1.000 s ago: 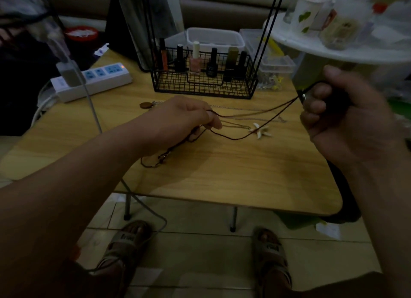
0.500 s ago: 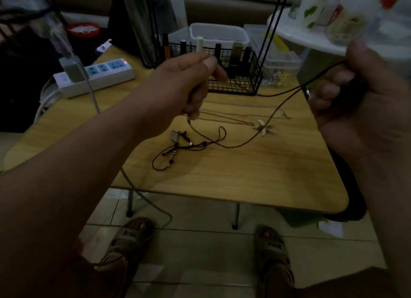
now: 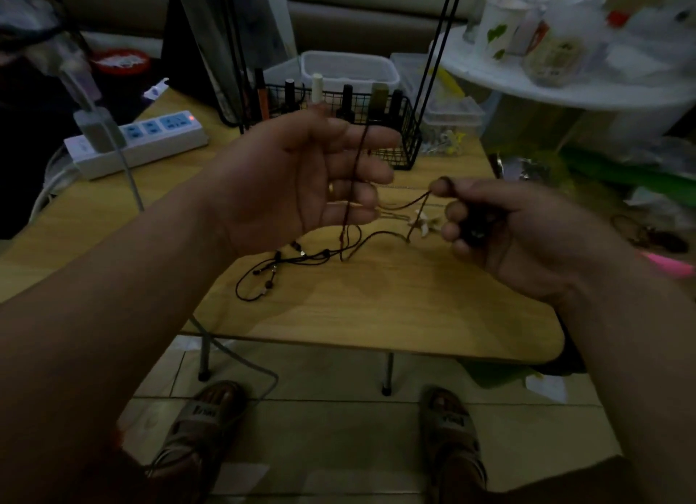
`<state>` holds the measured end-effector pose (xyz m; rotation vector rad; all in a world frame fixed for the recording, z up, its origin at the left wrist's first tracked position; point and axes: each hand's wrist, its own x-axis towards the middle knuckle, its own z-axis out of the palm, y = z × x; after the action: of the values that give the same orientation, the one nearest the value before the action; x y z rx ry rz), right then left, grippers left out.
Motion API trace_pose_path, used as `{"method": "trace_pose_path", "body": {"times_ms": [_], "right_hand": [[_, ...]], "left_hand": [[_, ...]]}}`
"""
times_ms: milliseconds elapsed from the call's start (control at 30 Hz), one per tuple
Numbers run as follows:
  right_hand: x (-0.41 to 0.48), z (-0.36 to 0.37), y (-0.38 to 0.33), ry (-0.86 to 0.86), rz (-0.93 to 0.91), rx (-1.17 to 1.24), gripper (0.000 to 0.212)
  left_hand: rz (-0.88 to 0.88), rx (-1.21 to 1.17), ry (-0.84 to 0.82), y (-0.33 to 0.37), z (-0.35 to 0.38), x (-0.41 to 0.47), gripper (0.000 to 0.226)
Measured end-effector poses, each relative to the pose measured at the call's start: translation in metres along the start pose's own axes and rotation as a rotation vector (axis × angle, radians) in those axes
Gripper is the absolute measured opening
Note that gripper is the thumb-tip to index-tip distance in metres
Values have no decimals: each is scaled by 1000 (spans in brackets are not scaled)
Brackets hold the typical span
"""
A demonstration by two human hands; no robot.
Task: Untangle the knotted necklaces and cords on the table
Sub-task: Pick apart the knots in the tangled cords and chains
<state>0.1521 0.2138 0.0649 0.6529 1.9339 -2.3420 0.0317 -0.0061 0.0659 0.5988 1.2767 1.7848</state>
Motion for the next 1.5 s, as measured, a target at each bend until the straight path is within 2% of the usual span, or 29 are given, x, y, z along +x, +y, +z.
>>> {"method": "trace_pose_path", "body": {"times_ms": [67,200,300,433,600,733,967,1333,1500], "right_hand": [[1,1,3,-54,43,-24,25],[2,-1,11,-15,50,-203,21],[1,1,19,-43,66,-324,17],[1,-2,24,-96,87,-449,19],[1,-9,21,-136,50,-462,30],[4,-12,20,-126,28,-431,25],[1,-19,13,-120,37,-215,22],[-7,-20,8,-166,73,-167,33],[-7,-20,8,-163,75,-191,33]], "left_hand": [[-30,-123,-42,-2,5,2,54],[-44,-243,-48,-6,13,5,56],[-51,-198,-45,-10,15,5,53],[-56,-78,17,-15,7,2,36],[11,4,69,-11,-2,-4,22],[108,13,25,-3,-6,-4,14],[232,-128,7,7,-8,1,19],[264,-133,61,7,-13,-1,17],[262,-149,43,6,-15,-1,27]]}}
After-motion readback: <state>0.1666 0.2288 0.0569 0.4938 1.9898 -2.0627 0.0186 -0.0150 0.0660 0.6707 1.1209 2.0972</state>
